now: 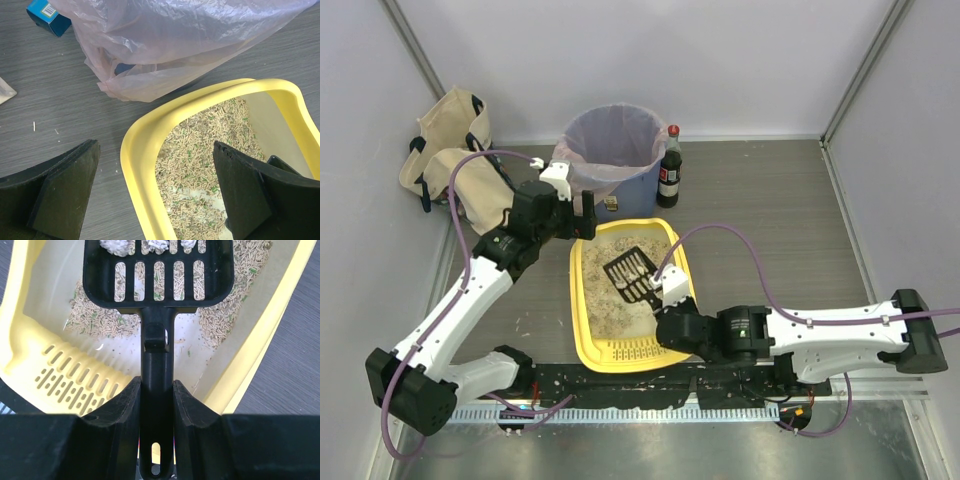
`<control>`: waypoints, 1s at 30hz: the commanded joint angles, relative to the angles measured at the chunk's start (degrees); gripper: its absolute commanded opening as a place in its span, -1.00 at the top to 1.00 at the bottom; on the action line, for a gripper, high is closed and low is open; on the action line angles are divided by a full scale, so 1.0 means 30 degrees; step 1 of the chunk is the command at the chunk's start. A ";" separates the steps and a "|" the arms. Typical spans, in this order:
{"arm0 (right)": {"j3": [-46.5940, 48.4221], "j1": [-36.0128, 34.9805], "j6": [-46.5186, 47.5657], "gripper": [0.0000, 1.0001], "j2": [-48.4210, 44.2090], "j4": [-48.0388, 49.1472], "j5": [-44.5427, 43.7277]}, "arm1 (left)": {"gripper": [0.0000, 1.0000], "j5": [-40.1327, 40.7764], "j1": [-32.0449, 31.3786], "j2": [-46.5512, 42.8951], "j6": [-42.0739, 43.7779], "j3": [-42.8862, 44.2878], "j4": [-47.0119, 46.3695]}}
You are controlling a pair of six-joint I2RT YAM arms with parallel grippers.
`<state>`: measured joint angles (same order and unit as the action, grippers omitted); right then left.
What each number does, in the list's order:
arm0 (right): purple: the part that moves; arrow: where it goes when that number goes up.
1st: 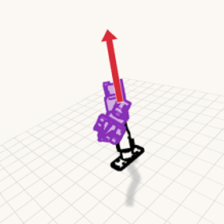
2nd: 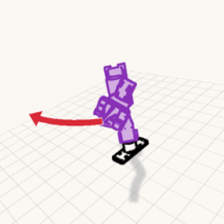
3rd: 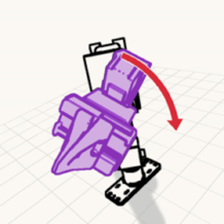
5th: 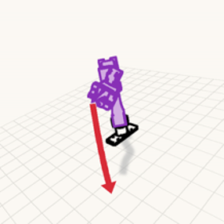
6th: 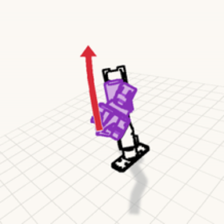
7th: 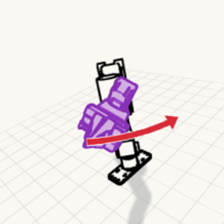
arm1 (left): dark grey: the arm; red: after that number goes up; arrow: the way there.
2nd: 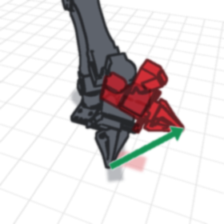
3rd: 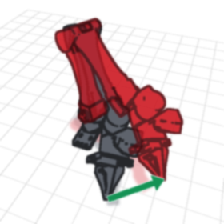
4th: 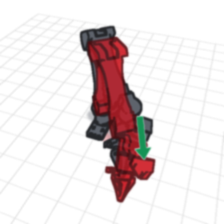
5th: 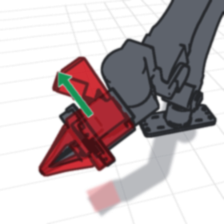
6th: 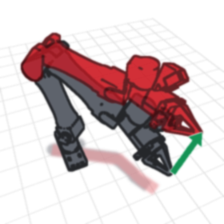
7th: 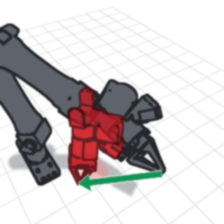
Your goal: Clean the litter box
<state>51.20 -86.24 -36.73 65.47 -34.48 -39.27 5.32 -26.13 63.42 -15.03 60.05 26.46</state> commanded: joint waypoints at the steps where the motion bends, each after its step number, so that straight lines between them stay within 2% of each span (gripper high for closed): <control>1: 0.1788 -0.0053 -0.0380 0.97 0.1838 -0.2778 -0.1230 | -0.99 -0.0104 -0.0050 0.0101 -0.0235 0.0051 -0.0645; 4: 0.2824 -0.0053 -0.0005 0.97 0.2317 -0.3949 -0.2557 | -0.99 -0.0133 -0.0079 0.0159 -0.0235 0.0051 -0.0645; 7: 0.2040 -0.0053 0.1489 0.97 0.1324 -0.1177 -0.0802 | -0.99 -0.0104 -0.0050 0.0160 -0.0206 0.0080 -0.0616; 9: 0.1714 -0.0082 0.1492 0.97 0.0766 -0.0637 -0.0652 | -0.99 -0.0017 -0.0079 0.0189 -0.0177 0.0080 -0.0587; 14: 0.2325 -0.0053 0.1052 0.97 0.0004 -0.1775 -0.0945 | -0.99 0.0393 -0.0079 0.0130 -0.0001 0.0109 -0.0528; 18: 0.4605 -0.0053 0.1023 0.97 -0.0758 -0.4144 -0.1442 | -0.99 0.0832 -0.0050 0.0188 0.0146 0.0285 -0.0207; 24: 0.6952 0.0180 0.1431 0.97 -0.1199 -0.5410 -0.2467 | -0.99 0.1361 -0.0021 -0.0074 0.0321 0.0345 -0.0176; 30: 0.8186 0.3429 0.3949 0.97 -0.1258 -0.4065 -0.0420 | -0.99 0.1127 -0.0050 -0.0368 0.0321 0.0197 -0.0411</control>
<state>72.31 -81.62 -30.35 62.30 -49.28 -42.78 8.01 -26.13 63.94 -14.55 60.05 26.92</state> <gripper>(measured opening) 0.319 0.996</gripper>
